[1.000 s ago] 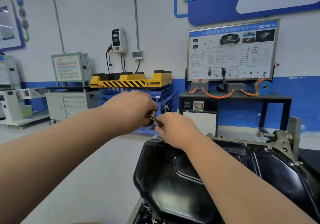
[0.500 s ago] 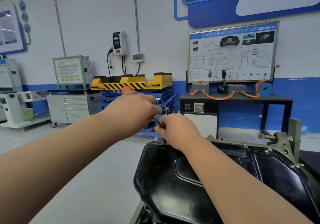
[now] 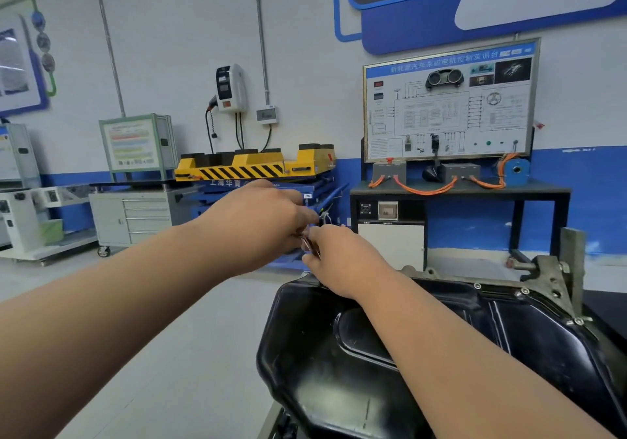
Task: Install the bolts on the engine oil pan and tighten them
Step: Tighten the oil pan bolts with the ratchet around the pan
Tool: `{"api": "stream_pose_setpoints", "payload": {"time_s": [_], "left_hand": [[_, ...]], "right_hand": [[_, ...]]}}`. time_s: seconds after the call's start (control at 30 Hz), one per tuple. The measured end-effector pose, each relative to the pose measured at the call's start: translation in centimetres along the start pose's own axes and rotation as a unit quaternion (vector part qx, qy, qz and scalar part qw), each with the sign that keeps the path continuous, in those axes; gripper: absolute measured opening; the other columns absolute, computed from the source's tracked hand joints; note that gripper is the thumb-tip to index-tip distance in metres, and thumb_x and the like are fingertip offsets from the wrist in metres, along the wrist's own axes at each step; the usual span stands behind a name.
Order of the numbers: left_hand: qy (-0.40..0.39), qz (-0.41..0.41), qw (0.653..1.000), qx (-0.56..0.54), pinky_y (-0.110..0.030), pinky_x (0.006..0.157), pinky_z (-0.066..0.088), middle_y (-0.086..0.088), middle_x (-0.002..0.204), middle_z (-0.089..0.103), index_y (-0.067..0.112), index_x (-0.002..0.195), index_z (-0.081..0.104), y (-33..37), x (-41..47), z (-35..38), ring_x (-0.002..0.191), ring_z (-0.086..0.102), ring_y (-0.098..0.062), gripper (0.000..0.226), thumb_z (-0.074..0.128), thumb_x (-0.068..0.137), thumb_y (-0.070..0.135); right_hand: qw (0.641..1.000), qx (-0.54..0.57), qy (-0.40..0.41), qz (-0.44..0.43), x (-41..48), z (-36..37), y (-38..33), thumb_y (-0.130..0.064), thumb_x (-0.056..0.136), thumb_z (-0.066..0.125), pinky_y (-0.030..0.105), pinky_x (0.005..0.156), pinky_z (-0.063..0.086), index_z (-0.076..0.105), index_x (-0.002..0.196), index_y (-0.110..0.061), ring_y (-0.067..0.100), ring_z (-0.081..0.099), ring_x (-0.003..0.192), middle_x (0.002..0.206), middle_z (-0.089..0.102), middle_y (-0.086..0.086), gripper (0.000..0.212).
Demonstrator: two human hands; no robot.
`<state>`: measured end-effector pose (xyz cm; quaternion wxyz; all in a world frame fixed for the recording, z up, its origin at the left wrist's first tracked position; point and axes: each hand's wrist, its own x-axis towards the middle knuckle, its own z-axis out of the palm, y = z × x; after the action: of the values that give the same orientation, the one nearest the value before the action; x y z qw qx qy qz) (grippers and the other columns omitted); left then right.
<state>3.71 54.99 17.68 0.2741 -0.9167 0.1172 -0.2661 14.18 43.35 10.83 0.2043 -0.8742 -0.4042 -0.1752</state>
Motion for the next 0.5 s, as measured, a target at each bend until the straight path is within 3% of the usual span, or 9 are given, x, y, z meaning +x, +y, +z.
{"api": "stream_pose_setpoints", "payload": {"time_s": [0.07, 0.13, 0.17, 0.23, 0.3, 0.37, 0.43, 0.5], "left_hand": [[-0.032, -0.127, 0.98, -0.152, -0.026, 0.071, 0.047, 0.005, 0.092, 0.064, 0.023, 0.107, 0.063, 0.4, 0.1, -0.1, 0.082, 0.059, -0.013, 0.033, 0.05, 0.092, 0.049], [-0.052, -0.203, 0.952, -0.221, -0.022, 0.057, 0.044, 0.003, 0.08, 0.063, 0.02, 0.096, 0.064, 0.8, 0.2, -0.1, 0.069, 0.056, -0.011, 0.036, 0.051, 0.09, 0.052], [-0.054, -0.188, 0.962, -0.189, -0.022, 0.061, 0.044, 0.003, 0.084, 0.063, 0.02, 0.099, 0.063, 1.0, 0.2, -0.1, 0.072, 0.057, -0.012, 0.032, 0.051, 0.092, 0.049], [-0.026, -0.068, 0.997, -0.038, -0.026, 0.087, 0.04, 0.005, 0.105, 0.059, 0.025, 0.115, 0.06, 0.8, 0.0, 0.2, 0.093, 0.057, -0.015, 0.022, 0.051, 0.095, 0.032], [0.007, 0.052, 0.996, 0.076, -0.028, 0.108, 0.023, 0.008, 0.118, 0.053, 0.031, 0.124, 0.055, -0.1, -0.2, 0.6, 0.11, 0.052, -0.015, 0.033, 0.052, 0.094, 0.017], [0.014, 0.064, 0.995, 0.072, -0.03, 0.111, 0.023, 0.009, 0.121, 0.054, 0.032, 0.126, 0.053, -0.4, 0.0, 0.6, 0.113, 0.051, -0.015, 0.035, 0.052, 0.094, 0.02], [0.022, -0.03, 0.998, -0.045, -0.029, 0.095, 0.04, 0.007, 0.117, 0.06, 0.032, 0.128, 0.054, -0.1, 0.2, 0.6, 0.105, 0.054, -0.015, 0.034, 0.053, 0.094, 0.032], [0.01, -0.172, 0.961, -0.216, -0.023, 0.073, 0.047, 0.009, 0.097, 0.066, 0.03, 0.119, 0.061, 0.1, 0.2, 0.4, 0.083, 0.059, -0.01, 0.036, 0.06, 0.087, 0.047]], "right_hand": [[1.0, 0.0, -0.01, -0.009, -0.1, 0.0, 0.0, -0.025, 0.096, 0.045, 0.039, 0.074, 0.052, 0.055, 0.102, -0.023, 0.024, 0.056, 0.083, 0.093, 0.057, 0.001, 0.012], [1.0, -0.001, -0.006, -0.006, -0.2, 0.0, 0.0, -0.024, 0.097, 0.043, 0.038, 0.072, 0.052, 0.058, 0.108, -0.024, 0.024, 0.057, 0.081, 0.09, 0.059, 0.001, 0.018], [1.0, 0.0, 0.002, -0.002, -0.2, 0.0, 0.0, -0.025, 0.097, 0.044, 0.038, 0.07, 0.052, 0.059, 0.104, -0.024, 0.024, 0.057, 0.08, 0.088, 0.059, 0.001, 0.017], [1.0, -0.003, 0.014, 0.009, -0.2, -0.1, 0.1, -0.029, 0.096, 0.047, 0.035, 0.067, 0.051, 0.058, 0.094, -0.023, 0.024, 0.057, 0.078, 0.084, 0.059, 0.0, 0.013], [1.0, -0.005, 0.017, 0.018, -0.2, -0.2, 0.2, -0.033, 0.094, 0.05, 0.031, 0.064, 0.048, 0.057, 0.092, -0.026, 0.022, 0.057, 0.078, 0.084, 0.06, -0.003, 0.011], [1.0, -0.002, 0.016, 0.022, -0.1, -0.2, 0.3, -0.034, 0.094, 0.05, 0.031, 0.064, 0.047, 0.055, 0.09, -0.028, 0.021, 0.057, 0.078, 0.083, 0.058, -0.005, 0.008], [1.0, 0.0, 0.012, 0.018, -0.1, -0.2, 0.3, -0.03, 0.094, 0.049, 0.034, 0.066, 0.05, 0.052, 0.086, -0.028, 0.022, 0.056, 0.076, 0.079, 0.054, -0.006, 0.009], [1.0, -0.001, 0.003, 0.017, -0.1, -0.2, 0.3, -0.027, 0.094, 0.048, 0.037, 0.07, 0.052, 0.057, 0.093, -0.026, 0.022, 0.056, 0.078, 0.084, 0.056, -0.004, 0.01]]}}
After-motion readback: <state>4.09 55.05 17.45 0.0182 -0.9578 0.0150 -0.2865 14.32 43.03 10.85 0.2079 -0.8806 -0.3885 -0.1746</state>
